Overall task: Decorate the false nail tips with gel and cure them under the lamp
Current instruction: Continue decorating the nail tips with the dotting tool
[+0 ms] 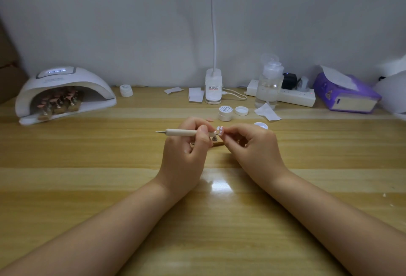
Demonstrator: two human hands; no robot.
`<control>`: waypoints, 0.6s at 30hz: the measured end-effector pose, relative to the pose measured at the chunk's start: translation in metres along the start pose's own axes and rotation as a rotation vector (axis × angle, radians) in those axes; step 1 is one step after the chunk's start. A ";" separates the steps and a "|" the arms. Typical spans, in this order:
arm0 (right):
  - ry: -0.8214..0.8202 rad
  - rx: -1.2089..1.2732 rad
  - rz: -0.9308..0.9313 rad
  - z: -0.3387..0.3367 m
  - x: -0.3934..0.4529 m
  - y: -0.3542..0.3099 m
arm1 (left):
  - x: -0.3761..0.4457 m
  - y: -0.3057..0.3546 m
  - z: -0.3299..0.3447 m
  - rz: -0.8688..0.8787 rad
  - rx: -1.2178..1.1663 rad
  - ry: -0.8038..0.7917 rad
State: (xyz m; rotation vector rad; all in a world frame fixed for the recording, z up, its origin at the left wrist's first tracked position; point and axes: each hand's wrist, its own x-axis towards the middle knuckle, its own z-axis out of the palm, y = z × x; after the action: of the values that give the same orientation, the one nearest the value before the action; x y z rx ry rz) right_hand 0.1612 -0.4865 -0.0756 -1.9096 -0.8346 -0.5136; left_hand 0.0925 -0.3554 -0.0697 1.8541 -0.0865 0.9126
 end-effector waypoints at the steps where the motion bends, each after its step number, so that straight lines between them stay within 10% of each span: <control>1: 0.000 -0.001 -0.001 0.000 0.000 0.000 | 0.000 0.000 0.000 -0.002 0.002 -0.001; 18: -0.005 -0.001 -0.017 0.000 0.000 0.000 | -0.001 0.001 0.000 0.002 -0.017 -0.008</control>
State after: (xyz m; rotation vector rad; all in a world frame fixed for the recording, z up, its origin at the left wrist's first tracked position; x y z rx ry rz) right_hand 0.1613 -0.4863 -0.0762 -1.9071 -0.8545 -0.5204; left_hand 0.0920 -0.3561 -0.0697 1.8419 -0.1006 0.9035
